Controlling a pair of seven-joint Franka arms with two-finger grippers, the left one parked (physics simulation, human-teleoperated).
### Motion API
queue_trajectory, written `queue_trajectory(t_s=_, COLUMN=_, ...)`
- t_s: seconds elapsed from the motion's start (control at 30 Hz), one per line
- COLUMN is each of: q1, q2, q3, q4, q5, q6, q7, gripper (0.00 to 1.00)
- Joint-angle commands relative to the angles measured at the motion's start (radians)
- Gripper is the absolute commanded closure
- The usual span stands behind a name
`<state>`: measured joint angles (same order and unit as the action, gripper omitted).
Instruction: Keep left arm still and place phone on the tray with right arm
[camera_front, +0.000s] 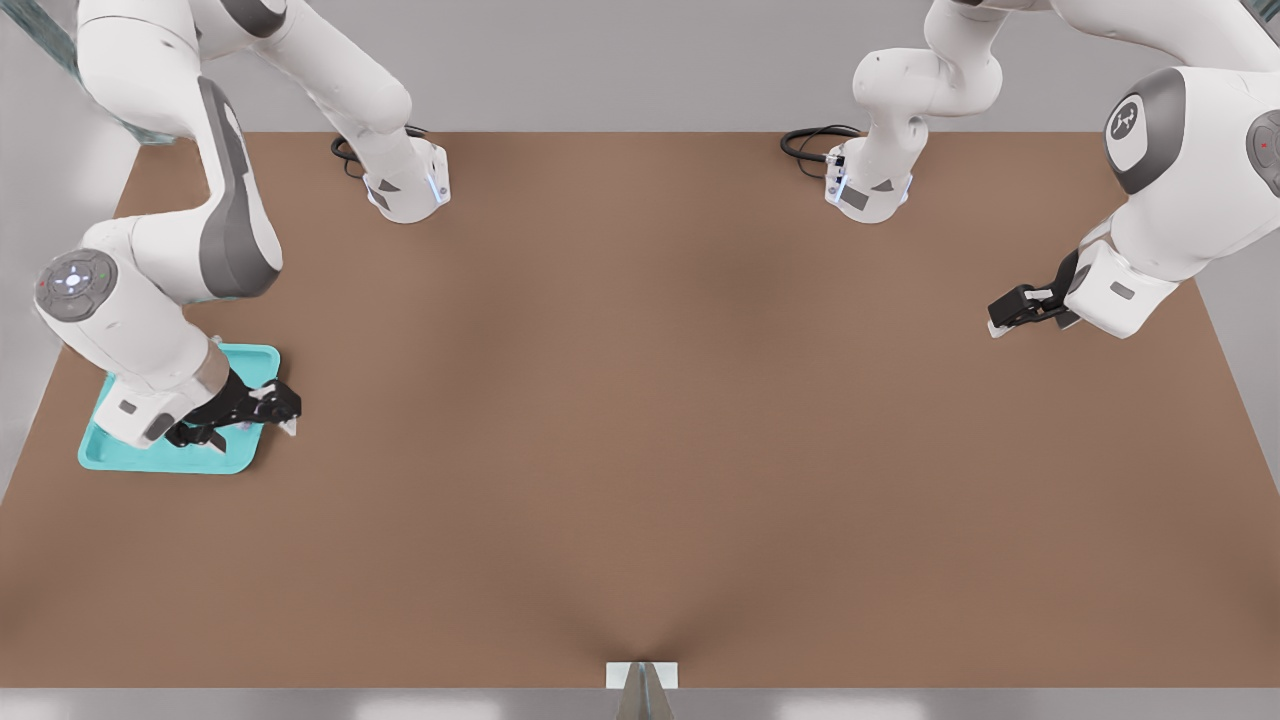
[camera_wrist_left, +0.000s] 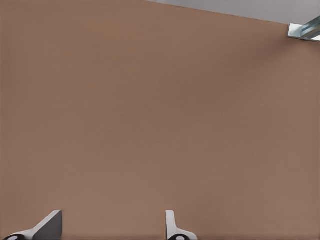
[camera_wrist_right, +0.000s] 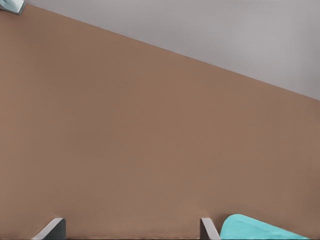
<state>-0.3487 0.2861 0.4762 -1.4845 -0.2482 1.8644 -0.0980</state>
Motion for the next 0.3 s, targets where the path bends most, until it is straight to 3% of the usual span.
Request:
queue_trajectory(t_s=0.0, q1=0.606, q2=-0.087, q3=-0.743, q4=0.067, q5=0.266, q6=-0.273, q7=0.101, gripper=0.0)
queue_trajectory(t_s=0.03, q1=0.544, q2=-0.186, q3=-0.694, q4=0.027, q5=0.293, q6=-0.261, q7=0.093, gripper=0.0)
queue_trajectory(t_s=0.07, q1=0.418, q2=-0.24, q3=-0.539, q4=-0.046, q5=0.248, q6=-0.226, q7=0.095, gripper=0.0)
queue_trajectory(t_s=0.17, q1=0.479, q2=-0.229, q3=-0.597, q4=-0.072, q5=0.248, q6=-0.241, q7=0.095, gripper=0.0)
queue_trajectory(t_s=0.27, q1=0.482, q2=-0.229, q3=-0.594, q4=-0.076, q5=0.248, q6=-0.241, q7=0.096, gripper=0.0)
